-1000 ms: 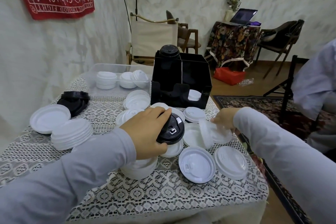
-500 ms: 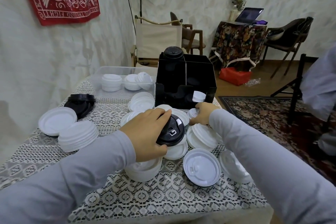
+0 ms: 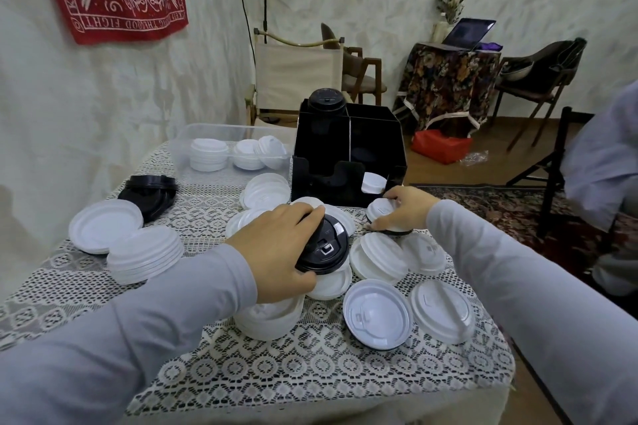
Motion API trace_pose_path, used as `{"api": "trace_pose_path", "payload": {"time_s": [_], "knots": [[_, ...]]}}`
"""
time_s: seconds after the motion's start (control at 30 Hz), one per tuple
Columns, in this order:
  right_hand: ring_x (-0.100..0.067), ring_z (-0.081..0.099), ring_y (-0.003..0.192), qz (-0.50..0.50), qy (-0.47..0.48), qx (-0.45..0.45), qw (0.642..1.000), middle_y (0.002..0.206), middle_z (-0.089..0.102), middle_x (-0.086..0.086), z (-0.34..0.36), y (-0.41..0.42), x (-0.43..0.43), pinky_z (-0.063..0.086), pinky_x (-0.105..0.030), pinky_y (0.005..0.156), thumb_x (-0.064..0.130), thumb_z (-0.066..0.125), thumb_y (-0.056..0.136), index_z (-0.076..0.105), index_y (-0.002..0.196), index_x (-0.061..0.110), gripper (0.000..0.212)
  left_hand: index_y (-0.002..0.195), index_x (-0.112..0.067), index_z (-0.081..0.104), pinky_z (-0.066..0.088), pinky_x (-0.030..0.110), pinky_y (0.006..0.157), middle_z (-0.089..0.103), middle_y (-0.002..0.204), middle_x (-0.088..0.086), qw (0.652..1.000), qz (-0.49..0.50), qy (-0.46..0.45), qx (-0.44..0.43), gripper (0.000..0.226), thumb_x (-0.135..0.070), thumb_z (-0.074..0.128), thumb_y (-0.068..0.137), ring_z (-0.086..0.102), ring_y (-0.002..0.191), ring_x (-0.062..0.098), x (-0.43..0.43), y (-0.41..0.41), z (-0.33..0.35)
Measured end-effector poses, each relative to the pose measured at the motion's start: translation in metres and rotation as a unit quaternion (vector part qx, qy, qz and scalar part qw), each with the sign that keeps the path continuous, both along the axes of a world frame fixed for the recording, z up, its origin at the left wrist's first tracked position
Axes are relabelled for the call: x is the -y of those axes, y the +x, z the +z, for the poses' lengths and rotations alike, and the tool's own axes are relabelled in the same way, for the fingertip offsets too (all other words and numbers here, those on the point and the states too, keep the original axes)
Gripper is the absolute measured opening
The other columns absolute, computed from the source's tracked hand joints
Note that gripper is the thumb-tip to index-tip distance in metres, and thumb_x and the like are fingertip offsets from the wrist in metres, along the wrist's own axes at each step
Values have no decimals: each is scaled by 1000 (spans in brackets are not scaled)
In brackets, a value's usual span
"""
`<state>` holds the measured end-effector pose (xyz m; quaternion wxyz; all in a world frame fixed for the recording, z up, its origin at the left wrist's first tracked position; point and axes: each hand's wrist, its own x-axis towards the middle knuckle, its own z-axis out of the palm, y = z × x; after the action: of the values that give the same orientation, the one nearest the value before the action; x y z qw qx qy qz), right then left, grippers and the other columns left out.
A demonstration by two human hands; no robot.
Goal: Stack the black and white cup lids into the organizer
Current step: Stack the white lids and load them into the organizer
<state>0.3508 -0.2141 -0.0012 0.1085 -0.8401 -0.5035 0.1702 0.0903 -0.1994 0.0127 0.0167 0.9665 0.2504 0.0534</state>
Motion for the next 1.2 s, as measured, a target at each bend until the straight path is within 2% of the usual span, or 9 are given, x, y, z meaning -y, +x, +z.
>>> {"api": "trace_pose_path", "payload": {"time_s": [0.13, 0.3, 0.43, 0.57, 0.77, 0.9, 1.2], "knots": [[-21, 50, 112, 4, 18, -31, 999, 126, 49, 0, 1, 5, 6, 41, -29, 91, 43, 79, 70, 44, 134, 21, 76, 150, -19, 3, 25, 24, 108, 21, 147, -4, 1000, -3, 4, -2, 86, -42, 54, 84, 25, 131, 15, 1, 1, 0], [-15, 52, 96, 12, 70, -64, 995, 107, 49, 5, 1, -3, 1, 43, -27, 81, 49, 78, 66, 46, 120, 24, 68, 150, -20, 4, 26, 26, 108, 22, 146, -4, 1000, -5, 3, 0, 86, -41, 54, 83, 25, 131, 15, 2, 4, -1], [-18, 53, 100, 32, 83, -71, 994, 113, 50, 2, 6, -18, -4, 46, -32, 85, 52, 78, 66, 44, 117, 26, 67, 150, -23, 9, 27, 28, 108, 26, 143, -3, 1000, -18, 17, 5, 85, -40, 56, 81, 29, 129, 17, 2, 10, -2], [-18, 56, 93, 60, 94, -64, 992, 113, 53, -1, 12, -33, -7, 47, -30, 79, 50, 77, 68, 44, 115, 23, 63, 149, -26, 10, 29, 31, 107, 28, 141, -4, 999, -26, 27, 10, 85, -40, 56, 79, 29, 128, 17, 1, 14, -5], [-17, 59, 92, 84, 101, -76, 988, 101, 60, -1, 24, -50, -5, 50, -32, 83, 62, 70, 67, 51, 113, 22, 63, 148, -30, 12, 26, 35, 109, 24, 145, -2, 998, -25, 56, -14, 83, -43, 57, 79, 26, 131, 21, -3, 16, -10], [-15, 59, 90, 91, 109, -74, 987, 100, 60, 2, 32, -56, -3, 50, -29, 80, 61, 70, 69, 50, 114, 21, 63, 148, -30, 12, 25, 35, 110, 25, 145, -1, 997, -21, 71, -25, 82, -41, 56, 80, 26, 131, 22, -5, 15, -10], [-15, 60, 88, 83, 95, -43, 991, 95, 60, 3, 31, -59, -2, 52, -34, 83, 66, 68, 67, 53, 108, 22, 62, 149, -26, 8, 23, 37, 110, 25, 145, 0, 991, -17, 121, -48, 84, -38, 54, 80, 28, 130, 23, -5, 14, -10]]}}
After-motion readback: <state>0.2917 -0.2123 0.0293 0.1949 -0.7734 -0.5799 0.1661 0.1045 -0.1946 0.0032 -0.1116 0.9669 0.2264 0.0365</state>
